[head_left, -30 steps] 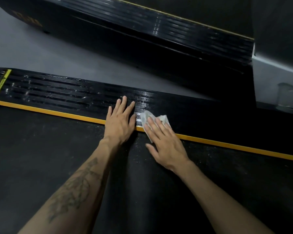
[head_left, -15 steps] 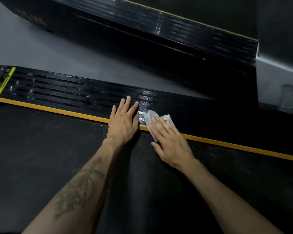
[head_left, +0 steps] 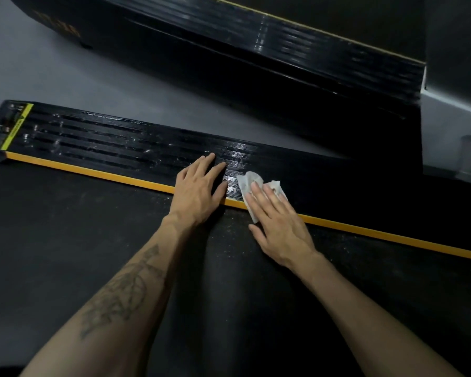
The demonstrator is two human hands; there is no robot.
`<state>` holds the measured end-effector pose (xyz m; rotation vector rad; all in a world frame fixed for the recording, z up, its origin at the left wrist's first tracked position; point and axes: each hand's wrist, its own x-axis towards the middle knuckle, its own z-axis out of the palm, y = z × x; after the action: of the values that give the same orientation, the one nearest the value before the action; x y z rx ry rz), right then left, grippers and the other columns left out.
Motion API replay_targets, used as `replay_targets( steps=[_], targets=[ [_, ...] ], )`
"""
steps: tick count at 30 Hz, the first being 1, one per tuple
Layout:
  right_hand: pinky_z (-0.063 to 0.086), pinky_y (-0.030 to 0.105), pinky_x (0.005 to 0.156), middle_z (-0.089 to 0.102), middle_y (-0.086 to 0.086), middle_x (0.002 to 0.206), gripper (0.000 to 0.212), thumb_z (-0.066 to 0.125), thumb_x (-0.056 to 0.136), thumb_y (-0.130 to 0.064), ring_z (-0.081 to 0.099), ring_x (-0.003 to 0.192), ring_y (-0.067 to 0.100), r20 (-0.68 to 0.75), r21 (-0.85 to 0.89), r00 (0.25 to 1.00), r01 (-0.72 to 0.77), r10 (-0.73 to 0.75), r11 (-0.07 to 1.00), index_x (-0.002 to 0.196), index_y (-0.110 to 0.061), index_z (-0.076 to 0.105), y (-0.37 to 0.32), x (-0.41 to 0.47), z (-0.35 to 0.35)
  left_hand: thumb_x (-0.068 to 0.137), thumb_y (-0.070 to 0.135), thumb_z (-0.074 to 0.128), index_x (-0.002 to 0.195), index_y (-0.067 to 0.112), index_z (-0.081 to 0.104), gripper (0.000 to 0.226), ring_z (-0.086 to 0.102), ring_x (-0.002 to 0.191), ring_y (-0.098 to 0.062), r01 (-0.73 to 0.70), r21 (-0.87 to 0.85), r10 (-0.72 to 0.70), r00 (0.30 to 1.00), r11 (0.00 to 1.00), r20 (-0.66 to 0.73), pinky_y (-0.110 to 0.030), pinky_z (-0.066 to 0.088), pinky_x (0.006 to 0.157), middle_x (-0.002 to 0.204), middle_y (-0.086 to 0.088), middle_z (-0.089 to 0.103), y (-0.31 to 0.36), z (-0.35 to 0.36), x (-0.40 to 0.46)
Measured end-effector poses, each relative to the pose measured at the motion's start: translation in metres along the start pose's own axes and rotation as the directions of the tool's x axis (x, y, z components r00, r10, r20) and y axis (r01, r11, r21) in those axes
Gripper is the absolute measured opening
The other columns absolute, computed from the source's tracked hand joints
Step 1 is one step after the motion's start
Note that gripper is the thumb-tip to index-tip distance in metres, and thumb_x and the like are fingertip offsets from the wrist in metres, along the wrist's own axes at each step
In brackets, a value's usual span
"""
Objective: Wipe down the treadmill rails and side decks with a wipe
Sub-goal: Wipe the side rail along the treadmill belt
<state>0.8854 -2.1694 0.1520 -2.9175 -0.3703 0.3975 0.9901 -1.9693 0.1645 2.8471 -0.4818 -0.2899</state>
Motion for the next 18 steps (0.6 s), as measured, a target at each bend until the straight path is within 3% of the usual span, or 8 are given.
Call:
replay_targets(
  steps=[4,6,10,14,18],
  targets=[
    [-0.010,0.040,0.127,-0.028,0.004,0.167,0.083,0.033,0.106,-0.055,-0.023,0.156,0.021,0.112,0.007,0.984,-0.141,0.139,0.990,0.162,-0.018,-0.016,-0.014,0.023,-0.019,0.106,0.048,0.043,0.158,0.030,0.036,0.056,0.020,0.155,-0.021,-0.001,0.033,-0.001,0.999,0.999,0.048,-0.041,0.020,0.122,0.169,0.000,0.024,0.001,-0.007,0.002],
    [-0.010,0.040,0.125,-0.029,0.007,0.167,0.087,0.035,0.105,-0.056,-0.022,0.156,0.025,0.181,-0.009,0.972,-0.151,0.150,0.988,0.162,-0.015,-0.018,-0.022,0.033,-0.030,0.106,0.047,0.044,0.159,0.030,0.033,0.056,0.018,0.156,-0.021,0.001,0.038,-0.005,0.996,0.999,0.093,-0.042,0.020,0.123,0.170,0.000,0.021,0.004,-0.012,0.004],
    [-0.004,0.044,0.128,-0.036,0.014,0.163,0.099,0.043,0.103,-0.056,-0.022,0.155,0.032,0.388,-0.179,0.919,0.003,0.068,0.984,0.158,-0.010,-0.025,-0.016,0.042,-0.050,0.106,0.041,0.049,0.161,0.028,0.027,0.061,0.012,0.158,-0.024,0.020,0.013,-0.022,0.983,1.000,0.181,-0.044,0.019,0.125,0.172,-0.002,0.014,0.007,-0.021,0.008],
    [-0.005,0.041,0.128,-0.041,0.005,0.161,0.098,0.049,0.104,-0.052,-0.026,0.154,0.025,0.587,-0.113,0.809,0.103,-0.017,0.988,0.158,-0.018,-0.025,0.007,0.048,-0.080,0.105,0.043,0.051,0.163,0.029,0.021,0.066,0.005,0.159,-0.023,0.060,-0.023,-0.053,0.967,0.998,0.250,-0.045,0.018,0.126,0.173,0.000,0.006,0.010,-0.023,0.010],
    [-0.002,0.043,0.128,-0.039,0.002,0.162,0.095,0.047,0.104,-0.054,-0.025,0.154,0.023,0.642,-0.030,0.764,0.102,-0.059,0.994,0.159,-0.018,-0.022,0.015,0.059,-0.088,0.106,0.044,0.049,0.163,0.029,0.022,0.065,0.004,0.159,-0.021,0.047,-0.051,-0.034,0.973,0.998,0.227,-0.043,0.017,0.126,0.173,0.001,0.005,0.006,-0.020,0.008]
  ],
)
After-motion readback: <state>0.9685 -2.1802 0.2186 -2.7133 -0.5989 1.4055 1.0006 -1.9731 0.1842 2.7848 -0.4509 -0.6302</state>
